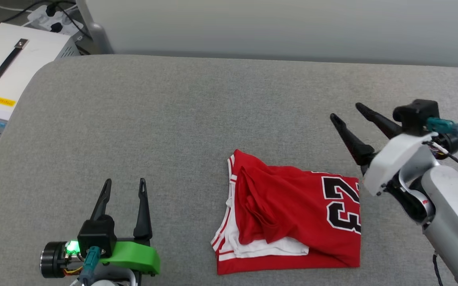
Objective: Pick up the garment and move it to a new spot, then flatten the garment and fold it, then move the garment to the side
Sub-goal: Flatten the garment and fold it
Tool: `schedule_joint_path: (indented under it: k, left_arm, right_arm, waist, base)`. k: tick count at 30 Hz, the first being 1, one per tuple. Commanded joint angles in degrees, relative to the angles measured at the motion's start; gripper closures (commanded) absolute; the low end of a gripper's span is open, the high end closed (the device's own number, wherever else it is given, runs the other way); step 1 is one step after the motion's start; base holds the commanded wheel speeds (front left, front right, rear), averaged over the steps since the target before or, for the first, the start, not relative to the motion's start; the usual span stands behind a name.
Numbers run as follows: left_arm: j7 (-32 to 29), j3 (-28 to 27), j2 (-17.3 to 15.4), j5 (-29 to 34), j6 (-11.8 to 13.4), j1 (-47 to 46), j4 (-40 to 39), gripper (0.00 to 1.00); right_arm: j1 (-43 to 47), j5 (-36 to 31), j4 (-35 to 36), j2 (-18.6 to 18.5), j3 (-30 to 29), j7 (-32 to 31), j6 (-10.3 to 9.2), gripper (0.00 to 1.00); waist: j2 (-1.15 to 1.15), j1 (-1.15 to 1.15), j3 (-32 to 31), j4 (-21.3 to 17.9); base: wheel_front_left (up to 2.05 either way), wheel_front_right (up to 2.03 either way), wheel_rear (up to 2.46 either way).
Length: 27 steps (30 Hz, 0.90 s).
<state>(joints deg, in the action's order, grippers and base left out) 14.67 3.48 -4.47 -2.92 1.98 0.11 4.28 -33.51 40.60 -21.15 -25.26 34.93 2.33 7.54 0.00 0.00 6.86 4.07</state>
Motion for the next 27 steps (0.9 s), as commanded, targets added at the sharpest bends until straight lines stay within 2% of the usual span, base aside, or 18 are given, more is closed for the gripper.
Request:
schedule_joint_path:
  k: [1, 7, 12, 16, 20, 27]
  left_arm:
    - [0.3, -0.4, 0.3, 0.1, -0.2, 0.9, -0.5, 0.00]
    - [0.3, -1.2, 0.4, -0.1, -0.3, 2.1, -1.2, 0.00]
    - [0.3, -1.8, 0.5, -0.3, -0.8, 2.7, -1.8, 0.00]
    - [0.3, -2.4, 0.6, -0.6, -1.0, 3.3, -2.2, 0.00]
    - [0.3, -2.8, 0.6, -0.5, -1.2, 4.1, -2.4, 0.00]
    - [0.3, -2.3, 0.7, 0.1, -1.4, 5.3, -3.0, 0.00]
  right_arm:
    - [2.3, -2.4, 0.3, 0.0, -2.0, 2.2, -0.05, 0.00]
    - [9.5, -12.8, 2.4, 1.4, -12.7, 10.1, -0.05, 0.00]
    - [16.9, -17.1, 6.4, 6.4, -23.1, 12.2, -0.05, 0.00]
    - [22.2, -19.9, 11.0, 10.2, -28.6, 12.6, -0.05, 0.00]
    - [27.5, -22.4, 15.1, 13.2, -31.8, 12.6, -0.05, 0.00]
    - [34.8, -25.2, 19.1, 16.1, -33.0, 12.6, -0.05, 0.00]
  waist:
    - [0.00, 0.00, -1.6, -1.6]
    - [0.00, 0.00, -3.0, -3.2]
    - [0.00, 0.00, -3.8, -3.8]
    - [0.00, 0.00, -4.2, -4.1]
    - [0.00, 0.00, -4.7, -4.3]
    - [0.00, 0.00, -5.4, -4.1]
  base:
    - [0.00, 0.00, 0.00]
    - [0.00, 0.00, 0.00]
    - [0.00, 0.00, 0.00]
    - [0.00, 0.00, 0.00]
    - [0.00, 0.00, 0.00]
    - [0.00, 0.00, 0.00]
